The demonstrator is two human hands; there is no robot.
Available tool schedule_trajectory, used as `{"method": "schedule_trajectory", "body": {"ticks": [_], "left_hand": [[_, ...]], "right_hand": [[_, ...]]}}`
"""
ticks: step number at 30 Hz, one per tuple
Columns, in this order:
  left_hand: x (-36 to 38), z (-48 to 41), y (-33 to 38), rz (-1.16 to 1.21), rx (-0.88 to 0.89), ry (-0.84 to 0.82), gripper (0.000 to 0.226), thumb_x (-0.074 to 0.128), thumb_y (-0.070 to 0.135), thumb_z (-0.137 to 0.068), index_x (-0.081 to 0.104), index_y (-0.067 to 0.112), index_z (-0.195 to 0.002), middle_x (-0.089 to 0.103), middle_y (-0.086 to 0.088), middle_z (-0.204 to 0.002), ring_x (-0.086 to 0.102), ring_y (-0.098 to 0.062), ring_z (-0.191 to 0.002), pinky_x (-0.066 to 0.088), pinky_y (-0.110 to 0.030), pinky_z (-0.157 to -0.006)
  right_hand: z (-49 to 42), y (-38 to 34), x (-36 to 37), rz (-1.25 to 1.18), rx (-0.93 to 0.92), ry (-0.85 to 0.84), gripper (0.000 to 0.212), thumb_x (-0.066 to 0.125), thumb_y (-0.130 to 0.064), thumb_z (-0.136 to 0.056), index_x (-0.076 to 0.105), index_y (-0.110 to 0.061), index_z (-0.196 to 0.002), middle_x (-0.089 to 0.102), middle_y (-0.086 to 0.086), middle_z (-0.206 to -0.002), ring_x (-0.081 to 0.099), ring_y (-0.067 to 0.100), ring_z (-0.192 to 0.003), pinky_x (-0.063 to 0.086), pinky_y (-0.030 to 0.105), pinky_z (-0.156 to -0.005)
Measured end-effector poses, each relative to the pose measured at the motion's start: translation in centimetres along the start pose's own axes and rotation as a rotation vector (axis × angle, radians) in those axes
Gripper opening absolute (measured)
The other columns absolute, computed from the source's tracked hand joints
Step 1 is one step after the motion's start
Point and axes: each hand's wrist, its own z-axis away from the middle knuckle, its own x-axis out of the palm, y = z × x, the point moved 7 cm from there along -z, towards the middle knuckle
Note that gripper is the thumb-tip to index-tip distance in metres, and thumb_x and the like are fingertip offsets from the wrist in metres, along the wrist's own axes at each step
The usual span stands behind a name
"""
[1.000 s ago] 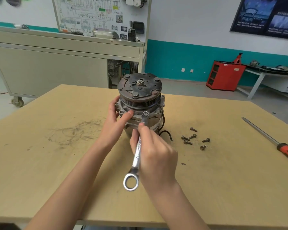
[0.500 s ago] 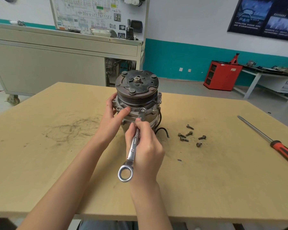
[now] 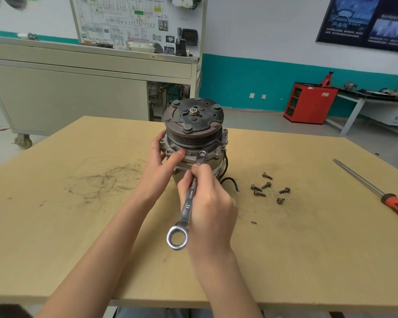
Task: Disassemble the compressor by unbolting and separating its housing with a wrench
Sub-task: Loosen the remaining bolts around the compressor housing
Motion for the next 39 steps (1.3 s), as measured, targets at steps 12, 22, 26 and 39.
{"method": "schedule_trajectory", "body": {"ticks": [12, 22, 26, 39], "left_hand": [[-0.1, -0.2, -0.7, 0.015, -0.006, 0.004, 0.060, 0.058, 0.028, -0.095, 0.027, 0.032, -0.146, 0.053, 0.010, -0.133, 0.051, 0.001, -0.119, 0.043, -0.018, -0.092], [0.0, -0.1, -0.6, 0.020, -0.037, -0.018, 0.061, 0.056, 0.031, -0.095, 0.023, 0.035, -0.146, 0.047, 0.029, -0.124, 0.045, 0.013, -0.117, 0.039, -0.013, -0.090], [0.0, -0.2, -0.6, 0.022, -0.031, -0.019, 0.062, 0.057, 0.031, -0.095, 0.024, 0.035, -0.146, 0.046, 0.028, -0.125, 0.045, 0.006, -0.121, 0.037, -0.016, -0.092], [0.0, 0.0, -0.2, -0.026, -0.014, -0.004, 0.073, 0.059, 0.044, -0.080, 0.028, 0.031, -0.145, 0.054, 0.003, -0.134, 0.053, -0.012, -0.121, 0.043, -0.045, -0.104]], "right_hand": [[-1.5, 7.6, 0.1, -0.748, 0.179, -0.377, 0.006, 0.066, -0.012, -0.082, 0.070, -0.012, -0.087, 0.073, 0.003, -0.076, 0.070, 0.018, -0.068, 0.056, 0.026, -0.064], [-6.4, 12.7, 5.0, -1.242, 0.618, -0.974, 0.025, 0.055, -0.003, -0.082, 0.076, -0.014, -0.090, 0.072, 0.006, -0.074, 0.069, 0.016, -0.065, 0.055, 0.021, -0.060], [-7.1, 11.8, 3.3, -1.255, 0.580, -0.775, 0.017, 0.061, -0.012, -0.080, 0.077, -0.013, -0.088, 0.072, 0.008, -0.074, 0.070, 0.018, -0.065, 0.056, 0.022, -0.059], [-2.2, -0.1, -1.5, 0.200, -0.526, -0.018, 0.024, 0.064, -0.014, -0.086, 0.063, -0.009, -0.063, 0.050, -0.001, -0.049, 0.046, 0.013, -0.039, 0.036, 0.023, -0.037]]}}
